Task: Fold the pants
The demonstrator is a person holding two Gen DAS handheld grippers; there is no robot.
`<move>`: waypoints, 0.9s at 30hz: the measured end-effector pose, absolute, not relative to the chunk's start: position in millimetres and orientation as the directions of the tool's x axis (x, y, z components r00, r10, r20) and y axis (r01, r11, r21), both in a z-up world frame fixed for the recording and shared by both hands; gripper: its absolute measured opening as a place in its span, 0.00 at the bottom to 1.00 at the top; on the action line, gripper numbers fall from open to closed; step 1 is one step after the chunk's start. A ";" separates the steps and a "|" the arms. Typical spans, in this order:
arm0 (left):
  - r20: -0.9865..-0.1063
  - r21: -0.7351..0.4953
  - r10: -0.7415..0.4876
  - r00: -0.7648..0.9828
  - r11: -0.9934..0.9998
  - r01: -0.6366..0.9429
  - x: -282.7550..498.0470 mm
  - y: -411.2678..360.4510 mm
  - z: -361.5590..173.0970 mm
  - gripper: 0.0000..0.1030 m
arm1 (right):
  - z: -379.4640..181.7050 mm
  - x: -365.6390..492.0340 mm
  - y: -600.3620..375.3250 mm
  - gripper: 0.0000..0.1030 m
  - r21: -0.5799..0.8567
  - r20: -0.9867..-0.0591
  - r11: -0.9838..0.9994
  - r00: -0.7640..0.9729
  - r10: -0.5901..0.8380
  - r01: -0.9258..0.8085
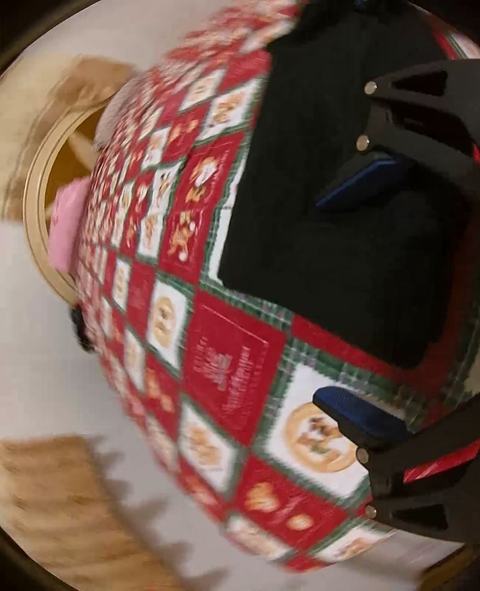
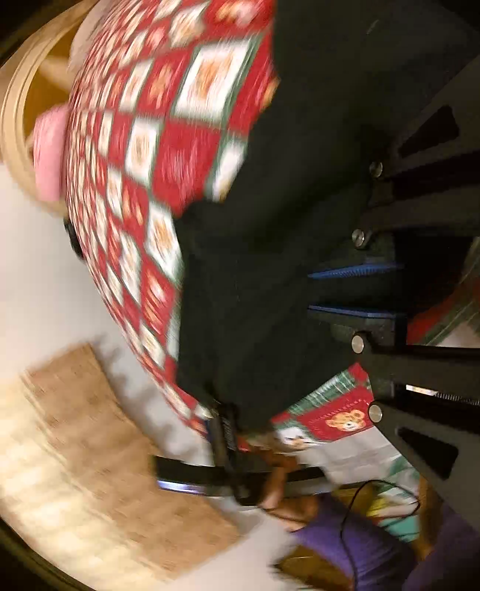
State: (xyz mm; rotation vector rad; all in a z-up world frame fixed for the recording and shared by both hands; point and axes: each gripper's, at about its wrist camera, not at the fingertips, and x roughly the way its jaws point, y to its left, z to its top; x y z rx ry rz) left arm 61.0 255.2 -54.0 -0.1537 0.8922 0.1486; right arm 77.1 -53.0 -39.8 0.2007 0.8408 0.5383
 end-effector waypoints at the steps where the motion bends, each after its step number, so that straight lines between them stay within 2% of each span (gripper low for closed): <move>1: -0.784 -0.088 0.065 0.617 0.973 -0.214 60.5 255.6 -49.8 0.93 | -29.5 69.3 -63.5 0.16 0.382 -0.623 0.855 0.585 0.519 -0.352; 4: -0.731 -0.109 0.052 0.680 0.975 -0.191 54.5 240.8 -29.1 0.93 | 4.3 45.3 -113.8 0.17 0.388 -0.514 0.892 0.749 0.419 -0.232; 5: -0.708 -0.108 0.048 0.704 0.979 -0.175 53.9 232.6 -22.0 0.93 | 14.7 38.3 -139.5 0.20 0.393 -0.484 0.905 0.800 0.354 -0.162; 7: -0.672 -0.125 0.014 0.740 0.983 -0.133 53.8 216.7 -14.2 0.93 | 27.9 34.8 -183.8 0.25 0.392 -0.464 0.919 0.857 0.225 -0.029; 9: -0.670 -0.145 -0.022 0.742 0.984 -0.102 58.8 203.9 -19.3 0.93 | 36.3 32.2 -236.3 0.25 0.396 -0.469 0.907 0.881 0.066 0.143; 12: -0.732 -0.133 -0.034 0.680 0.987 -0.094 71.0 193.0 -46.4 0.93 | 48.2 30.6 -306.5 0.25 0.374 -0.508 0.859 0.852 -0.126 0.350; 14: -0.727 -0.052 0.027 0.686 0.994 -0.094 71.8 184.6 -55.6 0.93 | 53.9 35.6 -342.2 0.25 0.327 -0.528 0.838 0.820 -0.221 0.436; 16: -0.731 0.002 0.056 0.680 0.997 -0.080 72.5 175.6 -55.0 0.96 | 55.3 47.4 -367.6 0.31 0.264 -0.575 0.816 0.763 -0.295 0.515; 18: -0.743 0.006 0.055 0.667 0.997 -0.075 76.7 175.3 -56.0 0.99 | 49.4 61.9 -388.9 0.41 0.245 -0.630 0.786 0.709 -0.317 0.568; 24: -0.741 -0.002 0.044 0.670 0.998 -0.068 77.3 176.6 -58.5 1.00 | 24.0 92.4 -415.0 0.41 0.128 -0.790 0.725 0.511 -0.339 0.677; 25: -0.740 0.002 0.047 0.671 0.998 -0.068 76.5 176.2 -59.0 1.00 | 20.4 96.8 -416.9 0.41 0.151 -0.798 0.733 0.520 -0.306 0.663; 26: -0.739 0.005 0.049 0.672 0.998 -0.067 76.3 176.0 -59.5 1.00 | 16.2 96.7 -418.0 0.39 0.175 -0.803 0.743 0.531 -0.271 0.645; 27: -0.738 0.003 0.047 0.673 0.998 -0.066 76.3 176.2 -59.6 1.00 | 12.1 101.1 -422.5 0.15 0.213 -0.809 0.754 0.545 -0.221 0.621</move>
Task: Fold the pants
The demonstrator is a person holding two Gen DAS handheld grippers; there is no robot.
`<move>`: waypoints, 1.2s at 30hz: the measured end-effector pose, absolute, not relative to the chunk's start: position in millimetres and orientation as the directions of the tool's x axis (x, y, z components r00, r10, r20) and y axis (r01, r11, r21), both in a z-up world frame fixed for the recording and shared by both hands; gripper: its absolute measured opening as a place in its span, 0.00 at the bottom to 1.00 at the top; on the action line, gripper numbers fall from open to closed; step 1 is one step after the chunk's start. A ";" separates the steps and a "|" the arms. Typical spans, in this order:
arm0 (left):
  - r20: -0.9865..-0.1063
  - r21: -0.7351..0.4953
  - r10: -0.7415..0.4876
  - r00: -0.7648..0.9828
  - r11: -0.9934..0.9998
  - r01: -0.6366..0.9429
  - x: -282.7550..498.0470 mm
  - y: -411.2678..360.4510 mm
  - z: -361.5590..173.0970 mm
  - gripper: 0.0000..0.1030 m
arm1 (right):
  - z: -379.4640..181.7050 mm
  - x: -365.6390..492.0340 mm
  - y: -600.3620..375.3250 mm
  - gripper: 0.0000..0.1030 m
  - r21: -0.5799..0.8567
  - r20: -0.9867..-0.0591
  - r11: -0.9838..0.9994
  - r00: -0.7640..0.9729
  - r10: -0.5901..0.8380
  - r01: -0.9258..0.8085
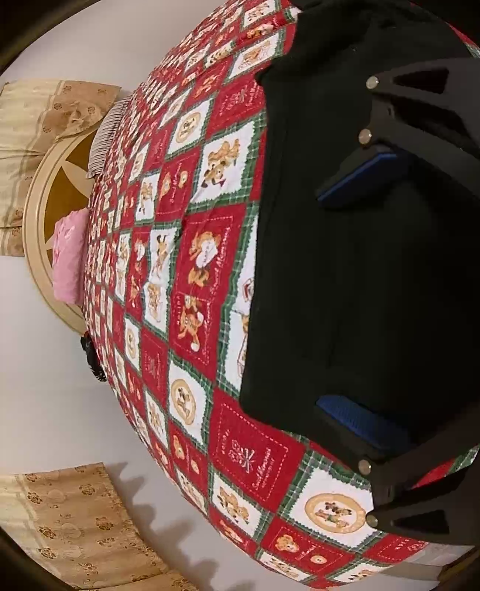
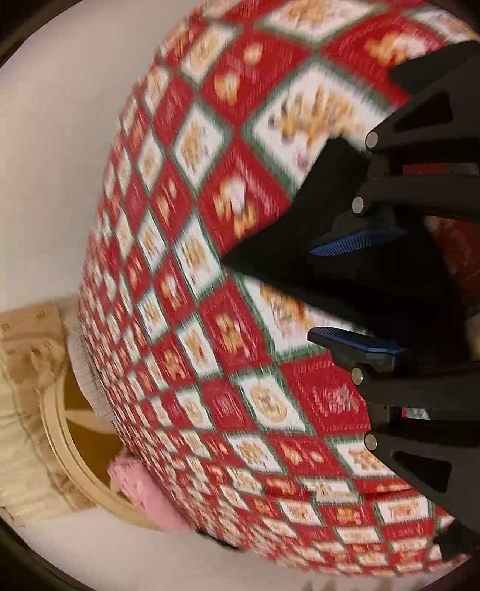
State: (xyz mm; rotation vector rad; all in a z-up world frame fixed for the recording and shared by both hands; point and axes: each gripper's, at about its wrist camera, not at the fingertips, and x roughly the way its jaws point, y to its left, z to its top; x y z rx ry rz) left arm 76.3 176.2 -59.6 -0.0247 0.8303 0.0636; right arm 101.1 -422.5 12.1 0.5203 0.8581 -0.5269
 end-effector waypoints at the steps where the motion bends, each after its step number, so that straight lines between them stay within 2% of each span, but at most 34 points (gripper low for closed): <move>1: -0.737 -0.001 0.044 0.674 0.998 -0.066 75.8 176.6 -59.4 1.00 | 11.1 104.5 -425.1 0.02 0.240 -0.817 0.764 0.550 -0.175 0.599; 3: -0.735 -0.002 0.043 0.676 0.998 -0.066 75.0 176.8 -59.1 1.00 | 24.6 102.4 -423.9 0.03 0.282 -0.806 0.783 0.580 -0.120 0.554; 5: -0.734 0.000 0.046 0.677 0.998 -0.068 75.2 176.7 -59.1 1.00 | 54.1 87.7 -413.0 0.03 0.305 -0.747 0.813 0.654 -0.119 0.496; 7: -0.734 0.003 0.050 0.678 0.998 -0.070 75.4 176.5 -59.2 1.00 | 89.8 57.3 -402.6 0.03 0.379 -0.638 0.826 0.765 -0.093 0.416; 10: -0.733 0.005 0.052 0.678 0.997 -0.072 74.9 175.9 -59.4 1.00 | 133.3 -10.1 -391.1 0.03 0.499 -0.426 0.813 0.902 -0.071 0.299; 13: -0.733 0.003 0.051 0.678 0.997 -0.071 75.3 175.9 -59.4 1.00 | 138.9 -72.3 -381.2 0.03 0.509 -0.346 0.806 0.929 -0.129 0.301; 18: -0.738 0.014 0.060 0.672 0.997 -0.073 76.4 175.9 -59.8 1.00 | 68.3 -150.6 -382.4 0.03 0.540 -0.456 0.726 0.873 -0.173 0.426; 22: -0.743 0.026 0.073 0.666 0.996 -0.080 77.3 174.5 -59.8 1.00 | 8.2 -183.4 -385.3 0.03 0.555 -0.555 0.665 0.818 -0.152 0.500; 26: -0.743 0.028 0.076 0.665 0.996 -0.083 76.9 173.8 -59.5 1.00 | -6.8 -193.3 -399.7 0.06 0.573 -0.606 0.634 0.789 -0.099 0.520; 27: -0.743 0.029 0.077 0.665 0.996 -0.083 76.9 173.7 -59.4 1.00 | -1.3 -197.9 -403.0 0.18 0.543 -0.638 0.626 0.760 -0.125 0.560; 29: -0.744 0.032 0.079 0.664 0.996 -0.083 77.3 173.7 -59.5 1.00 | 16.3 -212.6 -407.5 0.35 0.486 -0.653 0.607 0.723 -0.226 0.629; 32: -0.744 0.038 0.085 0.662 0.996 -0.086 77.6 172.6 -59.5 1.00 | 50.2 -226.5 -407.8 0.53 0.327 -0.630 0.620 0.653 -0.420 0.713; 34: -0.746 0.041 0.089 0.660 0.995 -0.088 78.3 172.3 -59.5 1.00 | 67.3 -223.7 -414.3 0.55 0.348 -0.576 0.654 0.703 -0.416 0.672; 36: -0.746 0.040 0.089 0.660 0.995 -0.088 78.2 172.4 -59.6 1.00 | 68.9 -210.0 -427.9 0.55 0.400 -0.567 0.686 0.752 -0.336 0.608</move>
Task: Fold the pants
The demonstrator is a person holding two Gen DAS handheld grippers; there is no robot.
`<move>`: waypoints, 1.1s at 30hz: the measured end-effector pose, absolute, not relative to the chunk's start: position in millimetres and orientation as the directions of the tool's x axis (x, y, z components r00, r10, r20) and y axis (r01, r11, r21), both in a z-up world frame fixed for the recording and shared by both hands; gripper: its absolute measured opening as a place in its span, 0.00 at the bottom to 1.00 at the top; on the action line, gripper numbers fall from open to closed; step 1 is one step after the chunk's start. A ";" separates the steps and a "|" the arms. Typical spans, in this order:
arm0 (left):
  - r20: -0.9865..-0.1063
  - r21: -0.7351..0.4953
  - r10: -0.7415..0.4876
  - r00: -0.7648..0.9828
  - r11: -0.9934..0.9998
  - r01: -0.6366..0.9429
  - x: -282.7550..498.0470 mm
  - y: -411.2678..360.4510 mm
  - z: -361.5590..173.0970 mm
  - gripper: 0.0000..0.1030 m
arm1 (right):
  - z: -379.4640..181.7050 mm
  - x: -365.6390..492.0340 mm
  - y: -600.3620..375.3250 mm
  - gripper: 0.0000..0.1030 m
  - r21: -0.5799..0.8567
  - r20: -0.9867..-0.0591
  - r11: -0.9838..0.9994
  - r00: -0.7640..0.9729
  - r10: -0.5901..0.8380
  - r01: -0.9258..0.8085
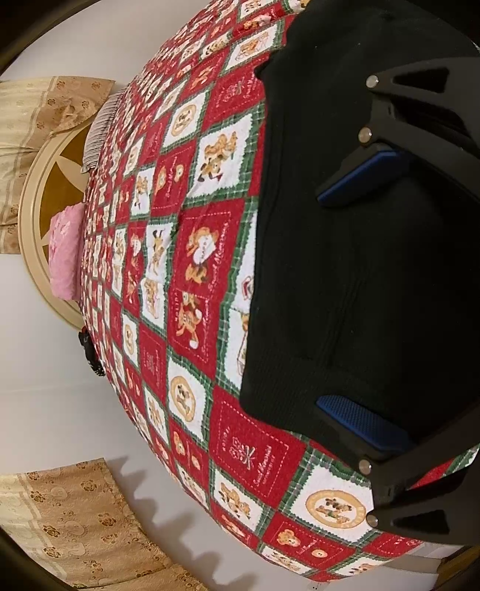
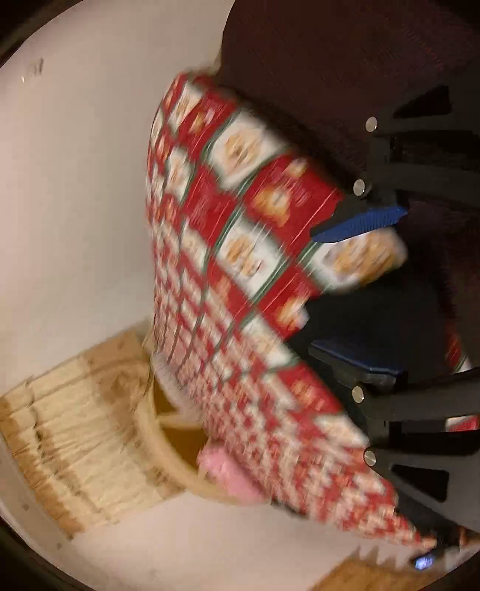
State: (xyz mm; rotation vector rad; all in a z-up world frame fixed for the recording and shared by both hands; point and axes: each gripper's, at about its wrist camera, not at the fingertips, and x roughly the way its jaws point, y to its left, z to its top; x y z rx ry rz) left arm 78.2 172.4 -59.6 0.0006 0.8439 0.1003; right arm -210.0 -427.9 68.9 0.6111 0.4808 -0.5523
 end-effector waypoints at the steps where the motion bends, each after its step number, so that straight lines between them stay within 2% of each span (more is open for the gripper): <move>1: -0.746 0.039 0.088 0.661 0.995 -0.088 78.3 172.2 -59.6 1.00 | 66.1 -201.6 -434.2 0.55 0.393 -0.587 0.685 0.741 -0.327 0.613; 4: -0.745 0.040 0.088 0.662 0.995 -0.087 78.3 172.4 -59.4 1.00 | 36.3 -166.4 -453.5 0.55 0.369 -0.681 0.687 0.685 -0.259 0.626; 6: -0.744 0.039 0.087 0.663 0.995 -0.088 78.0 172.2 -59.5 1.00 | 23.5 -152.7 -458.2 0.54 0.421 -0.687 0.695 0.705 -0.175 0.583; 7: -0.744 0.039 0.088 0.663 0.995 -0.088 78.4 172.0 -59.4 1.00 | 25.7 -152.9 -452.4 0.47 0.399 -0.657 0.716 0.723 -0.213 0.573; 8: -0.744 0.041 0.089 0.662 0.995 -0.088 78.5 171.8 -59.6 1.00 | 28.1 -151.0 -445.3 0.08 0.373 -0.646 0.738 0.728 -0.229 0.562; 9: -0.745 0.042 0.090 0.661 0.995 -0.088 78.7 171.8 -59.5 1.00 | 32.2 -151.0 -439.7 0.03 0.333 -0.647 0.747 0.716 -0.263 0.575; 13: -0.745 0.045 0.093 0.661 0.995 -0.090 78.8 170.9 -59.6 1.00 | 54.9 -155.2 -412.4 0.02 0.224 -0.577 0.809 0.743 -0.340 0.544; 18: -0.746 0.047 0.096 0.659 0.995 -0.092 79.3 171.8 -59.7 1.00 | 78.3 -149.6 -400.1 0.02 0.297 -0.474 0.875 0.854 -0.212 0.382; 22: -0.744 0.044 0.093 0.662 0.995 -0.091 79.9 172.4 -59.7 1.00 | 111.3 -141.8 -387.7 0.02 0.297 -0.376 0.919 0.916 -0.137 0.260; 25: -0.743 0.044 0.096 0.662 0.994 -0.095 79.6 172.5 -60.0 1.00 | 110.6 -131.9 -405.6 0.02 0.398 -0.319 0.896 0.945 -0.065 0.196; 27: -0.743 0.046 0.100 0.662 0.994 -0.099 79.5 172.0 -60.0 1.00 | 87.5 -121.0 -428.6 0.03 0.471 -0.376 0.846 0.924 -0.064 0.250; 29: -0.743 0.047 0.102 0.661 0.994 -0.100 79.2 171.6 -60.2 1.00 | 39.4 -104.7 -459.6 0.03 0.542 -0.512 0.762 0.859 -0.035 0.354; 31: -0.743 0.047 0.101 0.661 0.994 -0.099 79.2 171.6 -60.2 1.00 | 11.0 -100.7 -474.1 0.03 0.511 -0.609 0.725 0.790 -0.073 0.462; 32: -0.744 0.048 0.102 0.661 0.994 -0.100 79.2 171.5 -60.3 1.00 | 7.4 -107.2 -480.1 0.04 0.558 -0.566 0.709 0.823 -0.055 0.431; 33: -0.744 0.049 0.104 0.660 0.994 -0.100 79.3 171.3 -60.5 1.00 | 10.2 -112.6 -483.3 0.09 0.578 -0.549 0.693 0.834 -0.061 0.431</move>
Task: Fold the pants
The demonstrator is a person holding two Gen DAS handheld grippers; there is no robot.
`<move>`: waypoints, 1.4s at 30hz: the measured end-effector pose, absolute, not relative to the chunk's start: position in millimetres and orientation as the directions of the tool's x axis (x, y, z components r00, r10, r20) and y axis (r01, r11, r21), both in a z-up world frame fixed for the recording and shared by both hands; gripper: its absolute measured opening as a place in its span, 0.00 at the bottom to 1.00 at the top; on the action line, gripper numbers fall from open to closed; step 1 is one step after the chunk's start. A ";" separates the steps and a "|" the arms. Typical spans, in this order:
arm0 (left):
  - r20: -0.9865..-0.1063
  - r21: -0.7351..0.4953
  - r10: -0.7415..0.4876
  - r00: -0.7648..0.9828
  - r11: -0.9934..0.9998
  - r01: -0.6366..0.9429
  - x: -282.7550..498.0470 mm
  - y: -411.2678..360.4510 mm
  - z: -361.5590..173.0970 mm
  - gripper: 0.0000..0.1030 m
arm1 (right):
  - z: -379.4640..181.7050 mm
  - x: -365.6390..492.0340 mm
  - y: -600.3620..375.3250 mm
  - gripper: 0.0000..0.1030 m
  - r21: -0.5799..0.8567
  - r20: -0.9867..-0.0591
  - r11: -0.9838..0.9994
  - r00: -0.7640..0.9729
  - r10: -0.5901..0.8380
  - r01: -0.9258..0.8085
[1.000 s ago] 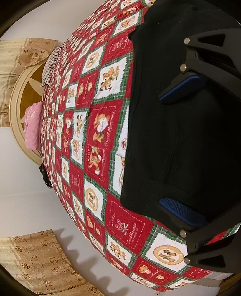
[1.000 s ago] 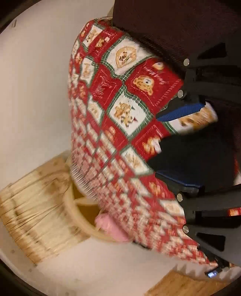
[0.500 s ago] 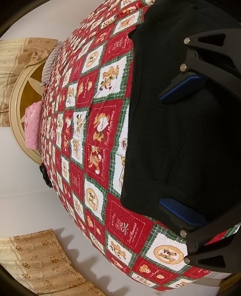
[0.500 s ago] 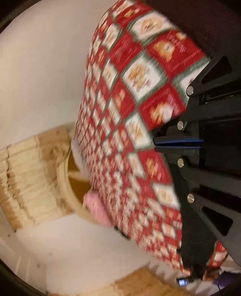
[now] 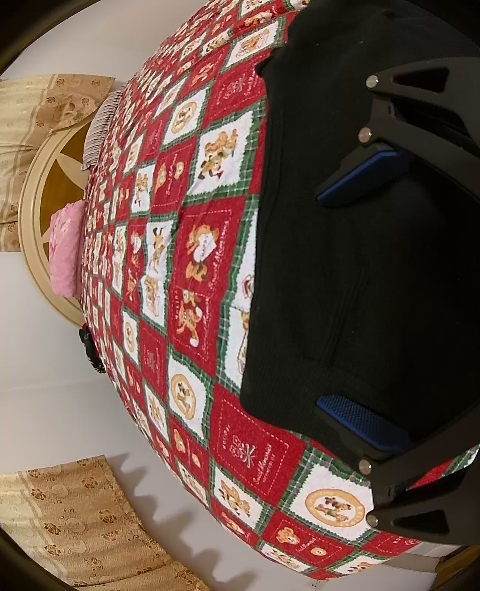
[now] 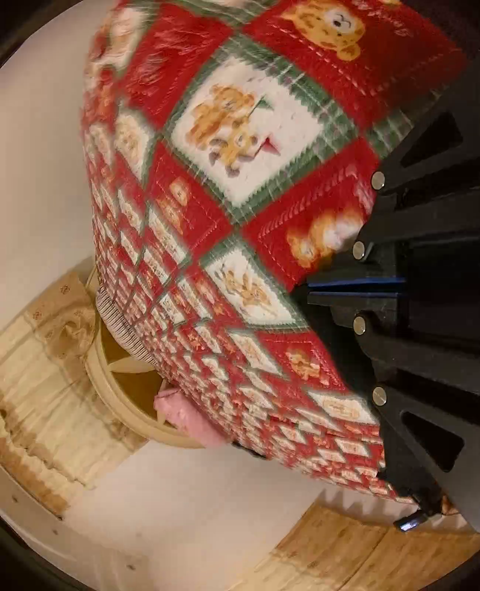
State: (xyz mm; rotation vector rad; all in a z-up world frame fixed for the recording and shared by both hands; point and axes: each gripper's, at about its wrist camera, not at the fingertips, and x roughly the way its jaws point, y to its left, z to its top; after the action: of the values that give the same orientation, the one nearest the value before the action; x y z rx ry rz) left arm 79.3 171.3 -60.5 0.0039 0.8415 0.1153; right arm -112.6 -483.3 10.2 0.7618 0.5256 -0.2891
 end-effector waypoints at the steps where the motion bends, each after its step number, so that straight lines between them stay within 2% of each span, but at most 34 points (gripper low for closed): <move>1: -0.744 0.051 0.106 0.660 0.994 -0.102 79.4 171.0 -60.6 1.00 | 15.9 -119.8 -485.5 0.11 0.593 -0.524 0.684 0.848 -0.073 0.425; 3: -0.744 0.055 0.109 0.659 0.993 -0.103 79.0 170.6 -60.8 1.00 | 30.9 -135.8 -485.3 0.30 0.601 -0.459 0.698 0.883 -0.097 0.389; 4: -0.744 0.056 0.110 0.660 0.993 -0.103 78.9 170.6 -60.9 1.00 | 37.8 -142.4 -481.9 0.52 0.570 -0.452 0.718 0.882 -0.133 0.401; 5: -0.743 0.054 0.109 0.660 0.993 -0.103 78.8 170.5 -60.9 1.00 | 41.2 -146.5 -479.0 0.65 0.540 -0.450 0.736 0.879 -0.157 0.408; 8: -0.744 0.054 0.109 0.660 0.993 -0.103 79.4 170.1 -61.0 1.00 | 40.4 -145.0 -465.2 0.65 0.460 -0.498 0.796 0.857 -0.134 0.393; 10: -0.744 0.054 0.108 0.660 0.993 -0.102 79.2 170.3 -60.9 1.00 | 28.6 -136.6 -456.7 0.64 0.404 -0.561 0.826 0.820 -0.115 0.393; 11: -0.743 0.053 0.108 0.660 0.993 -0.102 79.3 170.4 -60.9 1.00 | 21.9 -130.8 -448.1 0.57 0.354 -0.599 0.849 0.792 -0.116 0.392; 13: -0.743 0.054 0.108 0.660 0.993 -0.102 79.4 170.2 -60.9 1.00 | 15.6 -123.8 -426.8 0.56 0.205 -0.623 0.894 0.758 -0.195 0.399; 16: -0.744 0.055 0.109 0.660 0.993 -0.102 79.3 170.3 -60.8 1.00 | 11.7 -115.4 -403.3 0.55 0.098 -0.665 0.915 0.710 -0.233 0.392; 18: -0.744 0.054 0.108 0.660 0.993 -0.102 79.5 170.4 -60.7 1.00 | 10.4 -110.1 -399.7 0.40 0.045 -0.694 0.924 0.677 -0.244 0.379; 19: -0.744 0.054 0.108 0.659 0.993 -0.102 79.4 170.3 -60.7 1.00 | 11.0 -106.2 -402.2 0.15 0.072 -0.702 0.931 0.681 -0.208 0.358; 21: -0.744 0.053 0.108 0.659 0.993 -0.103 79.5 170.4 -60.6 1.00 | 12.6 -101.3 -399.9 0.15 0.117 -0.724 0.934 0.673 -0.152 0.338; 24: -0.747 0.048 0.104 0.657 0.994 -0.103 79.9 171.0 -60.4 1.00 | 30.9 -93.9 -379.0 0.13 0.024 -0.716 0.946 0.666 -0.210 0.324; 30: -0.763 0.035 0.103 0.638 0.992 -0.118 81.4 171.5 -56.4 1.00 | 156.3 -120.0 -351.3 0.12 0.033 -0.417 0.960 0.876 -0.241 0.280; 32: -0.760 0.032 0.103 0.642 0.992 -0.121 80.5 171.8 -57.3 1.00 | 174.0 -125.2 -359.4 0.12 0.022 -0.380 0.952 0.883 -0.276 0.307; 33: -0.756 0.037 0.108 0.645 0.992 -0.123 79.9 171.2 -58.3 1.00 | 170.6 -126.2 -370.0 0.12 0.010 -0.390 0.938 0.865 -0.315 0.346; 35: -0.752 0.054 0.122 0.647 0.991 -0.124 80.1 168.5 -59.1 1.00 | 140.0 -116.4 -398.1 0.12 -0.009 -0.495 0.908 0.787 -0.369 0.420; 37: -0.755 0.064 0.124 0.644 0.991 -0.116 81.6 166.8 -58.4 1.00 | 79.7 -100.6 -428.6 0.12 -0.064 -0.637 0.882 0.661 -0.396 0.467; 39: -0.758 0.069 0.124 0.641 0.992 -0.109 83.1 167.0 -58.2 1.00 | 34.5 -91.0 -437.9 0.12 -0.108 -0.704 0.880 0.589 -0.396 0.463; 40: -0.758 0.069 0.122 0.641 0.992 -0.107 83.0 167.6 -58.0 1.00 | 18.9 -91.4 -437.8 0.13 -0.118 -0.715 0.878 0.574 -0.399 0.463; 42: -0.757 0.066 0.121 0.642 0.992 -0.109 82.4 167.8 -57.9 1.00 | 17.3 -99.7 -432.6 0.16 -0.135 -0.647 0.871 0.624 -0.439 0.473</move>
State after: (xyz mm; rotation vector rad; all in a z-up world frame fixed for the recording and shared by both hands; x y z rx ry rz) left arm 82.4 167.8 -57.9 0.0150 0.8637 0.1313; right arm -99.7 -432.6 17.3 0.0500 0.7287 -0.5240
